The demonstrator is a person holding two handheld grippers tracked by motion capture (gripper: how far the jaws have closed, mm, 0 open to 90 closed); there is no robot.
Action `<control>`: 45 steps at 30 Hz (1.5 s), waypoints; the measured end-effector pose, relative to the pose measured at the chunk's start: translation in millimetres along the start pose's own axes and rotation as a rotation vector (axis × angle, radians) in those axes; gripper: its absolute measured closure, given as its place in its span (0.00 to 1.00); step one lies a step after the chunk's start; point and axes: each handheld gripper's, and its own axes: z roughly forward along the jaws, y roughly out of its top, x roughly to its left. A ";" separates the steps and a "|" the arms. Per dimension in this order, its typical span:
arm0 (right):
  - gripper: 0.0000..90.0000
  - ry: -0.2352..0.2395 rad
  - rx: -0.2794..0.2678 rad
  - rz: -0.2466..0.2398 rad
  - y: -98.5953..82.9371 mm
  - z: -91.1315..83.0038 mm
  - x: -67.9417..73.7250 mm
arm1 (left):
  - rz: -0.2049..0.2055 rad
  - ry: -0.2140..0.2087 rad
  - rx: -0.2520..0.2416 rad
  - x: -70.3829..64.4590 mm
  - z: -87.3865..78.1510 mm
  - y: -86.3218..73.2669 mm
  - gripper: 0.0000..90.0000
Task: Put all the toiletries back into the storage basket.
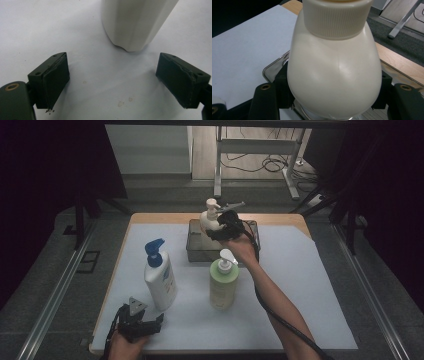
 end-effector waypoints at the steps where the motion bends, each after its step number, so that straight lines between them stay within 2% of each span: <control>1: 0.41 0.000 0.000 0.000 0.0 0.0 0.0 | 0.000 0.000 0.000 0.0 0.0 0.0 0.13; 13: 0.38 0.039 -0.010 -0.005 -7.5 -0.6 -6.2 | 0.001 0.002 -0.001 -0.1 0.1 0.0 0.13; 18: 0.31 0.029 0.004 -0.030 -10.4 1.6 -5.1 | 0.001 0.001 0.000 0.0 -0.1 0.0 0.13; 35: 0.30 0.056 -0.004 -0.047 -24.4 -18.7 -5.8 | 0.000 0.002 -0.001 -0.3 0.1 0.0 0.13; 45: 0.33 0.055 -0.007 -0.017 -36.1 -34.6 -12.7 | 0.001 0.002 -0.001 -0.3 0.1 0.0 0.13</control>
